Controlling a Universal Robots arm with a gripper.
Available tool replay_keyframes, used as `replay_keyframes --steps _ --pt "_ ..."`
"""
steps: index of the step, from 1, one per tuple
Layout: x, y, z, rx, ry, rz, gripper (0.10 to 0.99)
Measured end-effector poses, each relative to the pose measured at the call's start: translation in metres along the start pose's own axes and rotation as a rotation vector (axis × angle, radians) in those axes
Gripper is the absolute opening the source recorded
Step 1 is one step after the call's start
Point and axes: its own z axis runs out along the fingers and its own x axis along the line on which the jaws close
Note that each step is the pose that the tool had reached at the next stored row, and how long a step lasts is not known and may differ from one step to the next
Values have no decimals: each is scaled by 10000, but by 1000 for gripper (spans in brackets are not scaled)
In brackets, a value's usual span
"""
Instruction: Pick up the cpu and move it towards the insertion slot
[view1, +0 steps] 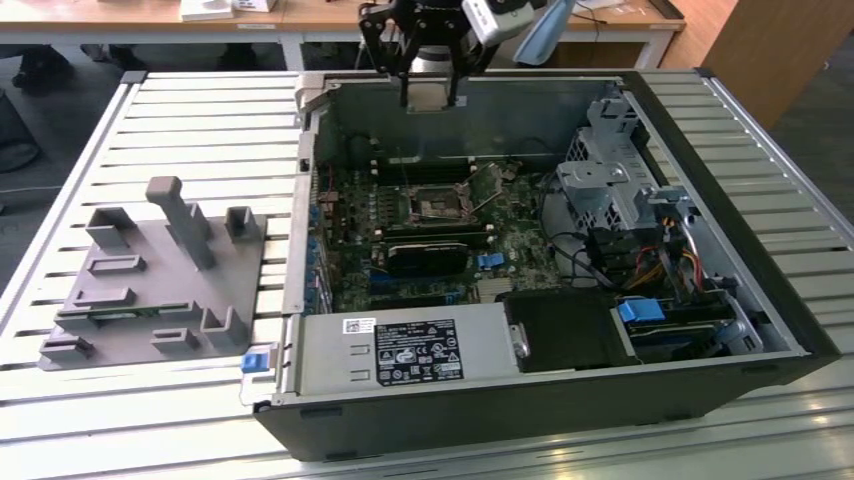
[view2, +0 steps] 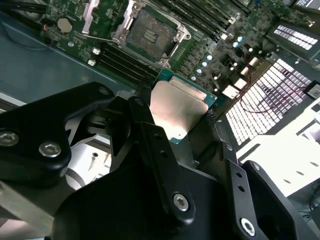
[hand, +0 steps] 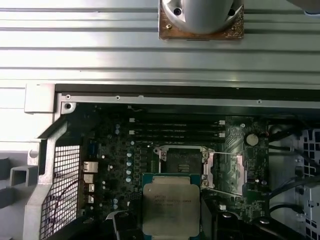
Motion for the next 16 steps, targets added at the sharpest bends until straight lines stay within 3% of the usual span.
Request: replay_keyframes --steps 11,16 --pt "-319 43 13 1 -41 -1 545" --pt "-341 43 13 1 -45 0 545"
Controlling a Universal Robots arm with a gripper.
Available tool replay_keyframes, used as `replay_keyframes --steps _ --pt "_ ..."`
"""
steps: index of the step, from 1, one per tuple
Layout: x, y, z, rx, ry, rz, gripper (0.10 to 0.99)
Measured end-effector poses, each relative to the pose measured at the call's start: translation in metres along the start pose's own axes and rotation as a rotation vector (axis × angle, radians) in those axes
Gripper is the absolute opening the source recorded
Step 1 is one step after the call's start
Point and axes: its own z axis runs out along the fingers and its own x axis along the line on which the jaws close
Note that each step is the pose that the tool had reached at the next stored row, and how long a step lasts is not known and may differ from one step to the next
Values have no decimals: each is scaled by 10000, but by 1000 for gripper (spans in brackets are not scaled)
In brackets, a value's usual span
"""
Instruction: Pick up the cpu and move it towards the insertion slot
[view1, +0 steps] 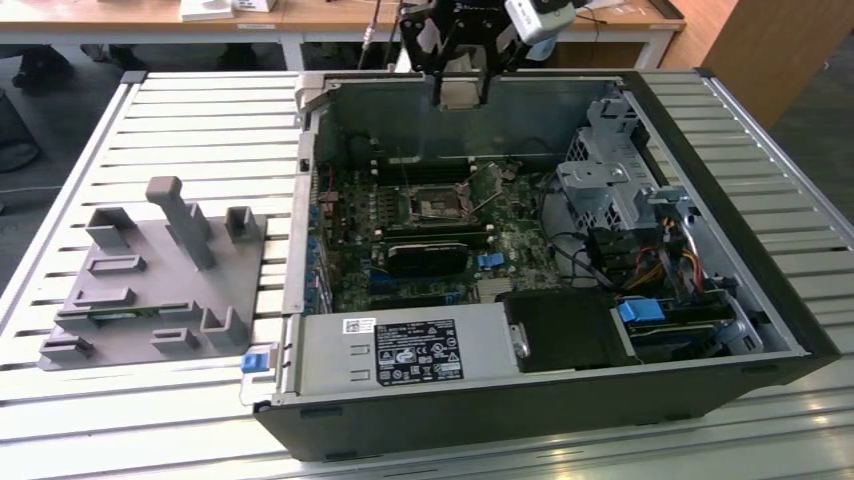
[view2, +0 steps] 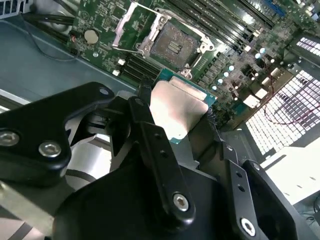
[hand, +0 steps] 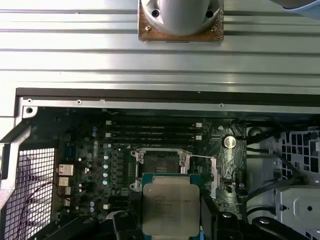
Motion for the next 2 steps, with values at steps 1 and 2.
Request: replay_keyframes --steps 1,2 --pt "0 0 0 0 0 0 545" --pt "-1 0 0 0 0 0 545"
